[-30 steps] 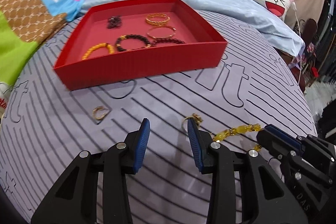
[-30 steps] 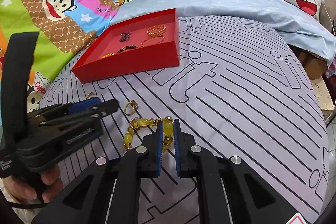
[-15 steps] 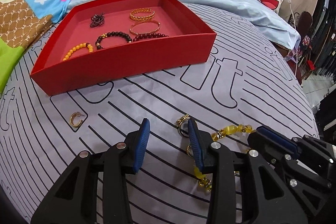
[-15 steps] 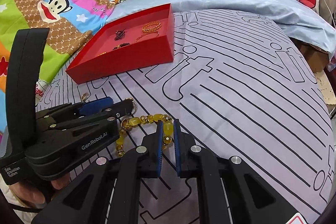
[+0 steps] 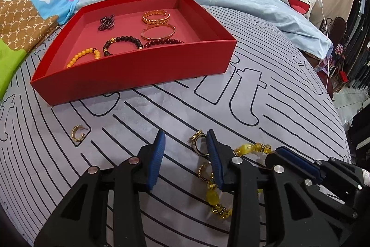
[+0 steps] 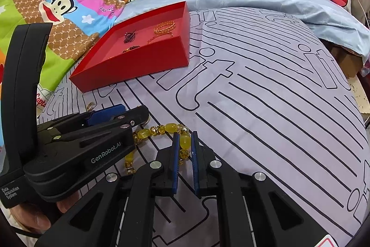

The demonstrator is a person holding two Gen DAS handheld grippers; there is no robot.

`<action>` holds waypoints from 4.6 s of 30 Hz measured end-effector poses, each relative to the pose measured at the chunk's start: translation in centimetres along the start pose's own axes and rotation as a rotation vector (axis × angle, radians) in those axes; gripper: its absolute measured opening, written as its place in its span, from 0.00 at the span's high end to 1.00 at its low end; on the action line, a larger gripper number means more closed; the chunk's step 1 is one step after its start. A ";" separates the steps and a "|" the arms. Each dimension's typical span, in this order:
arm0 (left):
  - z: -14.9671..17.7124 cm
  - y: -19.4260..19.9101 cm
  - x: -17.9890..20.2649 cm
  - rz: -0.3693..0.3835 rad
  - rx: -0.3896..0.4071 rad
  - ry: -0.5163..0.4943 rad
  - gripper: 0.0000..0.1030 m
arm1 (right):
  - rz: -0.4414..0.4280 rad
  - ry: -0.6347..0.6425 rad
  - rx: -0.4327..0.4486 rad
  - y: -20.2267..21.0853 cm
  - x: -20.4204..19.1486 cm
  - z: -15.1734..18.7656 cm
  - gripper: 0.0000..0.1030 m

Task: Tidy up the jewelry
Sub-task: 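Grasp a gold ring with the left tool while the right tool carries the glass-bead bracelet toward the tray, then release the gold ring into the tray with the left tool while the right tool releases the glass-bead bracelet, then withdraw both tools from the tray toward the gold rings on the sheet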

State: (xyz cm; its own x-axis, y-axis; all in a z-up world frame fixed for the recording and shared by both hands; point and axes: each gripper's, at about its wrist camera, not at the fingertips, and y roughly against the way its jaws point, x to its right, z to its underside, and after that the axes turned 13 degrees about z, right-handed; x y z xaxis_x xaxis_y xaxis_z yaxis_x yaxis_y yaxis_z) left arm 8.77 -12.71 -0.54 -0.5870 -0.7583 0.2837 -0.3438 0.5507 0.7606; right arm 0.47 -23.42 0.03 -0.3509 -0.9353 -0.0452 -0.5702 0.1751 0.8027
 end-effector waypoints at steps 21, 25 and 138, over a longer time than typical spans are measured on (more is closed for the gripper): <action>1.3 5.0 -3.0 -0.022 0.061 0.058 0.92 | -0.048 0.044 0.064 2.5 -2.6 -1.4 0.91; 1.2 6.2 -3.6 -0.033 0.077 0.066 0.92 | -0.060 0.061 0.093 3.5 -3.5 -2.2 0.91; -8.4 7.8 -6.9 -0.171 0.180 0.032 0.71 | -0.063 0.114 0.207 2.4 -8.7 -11.9 0.70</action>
State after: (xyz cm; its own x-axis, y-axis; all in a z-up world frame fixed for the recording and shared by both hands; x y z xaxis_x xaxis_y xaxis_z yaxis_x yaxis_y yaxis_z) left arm 16.31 -6.16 8.37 -0.4865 -0.8549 0.1801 -0.5630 0.4644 0.6837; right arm 11.05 -18.53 9.41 -0.2304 -0.9730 -0.0150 -0.7329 0.1634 0.6605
